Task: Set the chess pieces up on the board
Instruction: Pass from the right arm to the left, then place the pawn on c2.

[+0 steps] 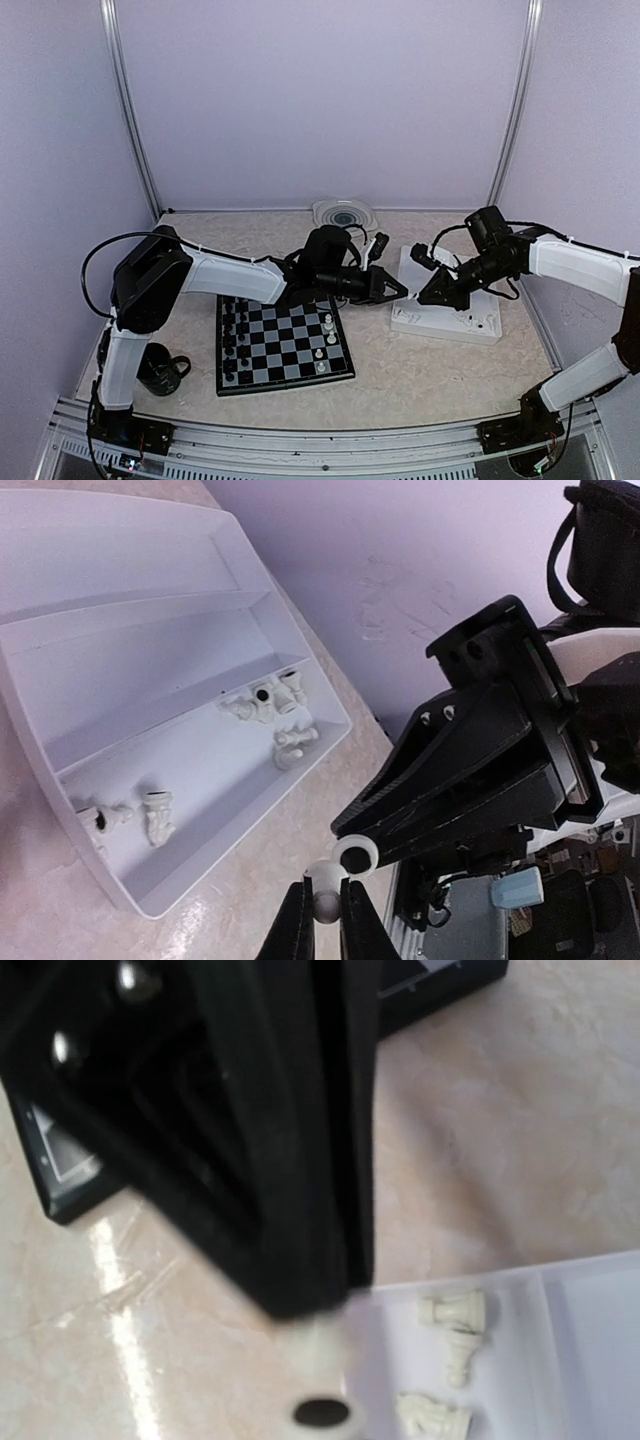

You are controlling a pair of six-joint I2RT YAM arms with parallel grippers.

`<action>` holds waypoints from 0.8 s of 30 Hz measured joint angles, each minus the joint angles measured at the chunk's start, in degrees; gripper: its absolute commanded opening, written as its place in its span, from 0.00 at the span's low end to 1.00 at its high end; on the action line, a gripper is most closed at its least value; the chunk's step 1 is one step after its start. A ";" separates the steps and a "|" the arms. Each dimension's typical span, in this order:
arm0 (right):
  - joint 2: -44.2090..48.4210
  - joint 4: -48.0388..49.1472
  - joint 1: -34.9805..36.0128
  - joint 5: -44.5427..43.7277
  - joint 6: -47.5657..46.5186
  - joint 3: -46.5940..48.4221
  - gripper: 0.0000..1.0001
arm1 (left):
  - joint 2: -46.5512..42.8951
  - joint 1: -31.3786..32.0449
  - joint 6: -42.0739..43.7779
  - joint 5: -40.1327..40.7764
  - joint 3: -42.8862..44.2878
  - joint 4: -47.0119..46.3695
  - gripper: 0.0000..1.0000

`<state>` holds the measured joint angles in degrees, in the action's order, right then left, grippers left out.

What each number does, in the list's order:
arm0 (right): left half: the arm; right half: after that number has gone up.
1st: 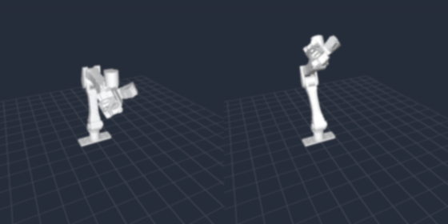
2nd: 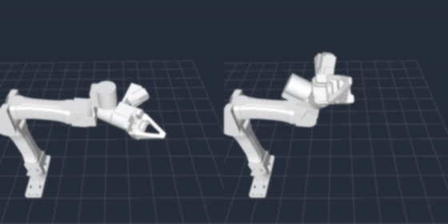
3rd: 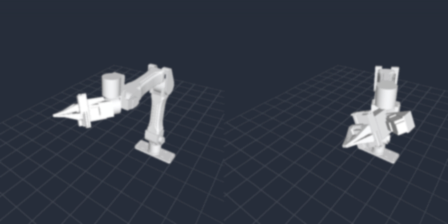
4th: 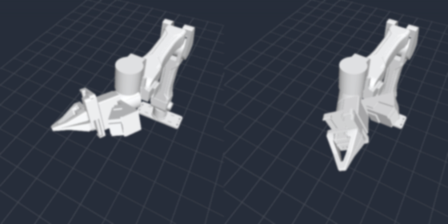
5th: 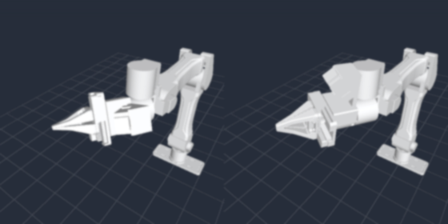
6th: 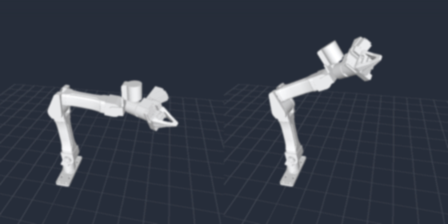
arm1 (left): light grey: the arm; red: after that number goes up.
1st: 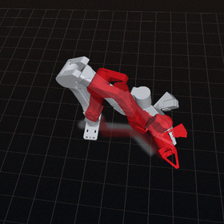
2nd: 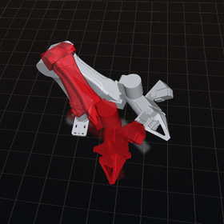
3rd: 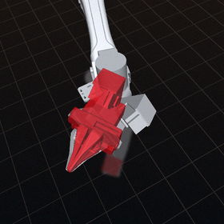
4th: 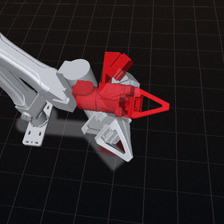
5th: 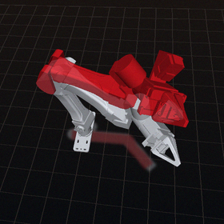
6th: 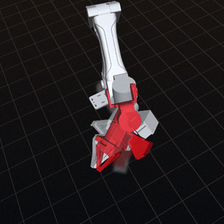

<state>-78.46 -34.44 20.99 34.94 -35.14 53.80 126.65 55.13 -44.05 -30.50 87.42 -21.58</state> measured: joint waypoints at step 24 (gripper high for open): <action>-2.27 8.33 -2.12 -7.98 0.37 -4.00 0.07 | -28.61 2.86 27.65 33.83 -16.85 44.94 0.08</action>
<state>-80.73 -26.11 18.87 26.96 -34.76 49.80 98.04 58.00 -16.40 3.33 70.57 23.35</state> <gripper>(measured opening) 0.075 0.080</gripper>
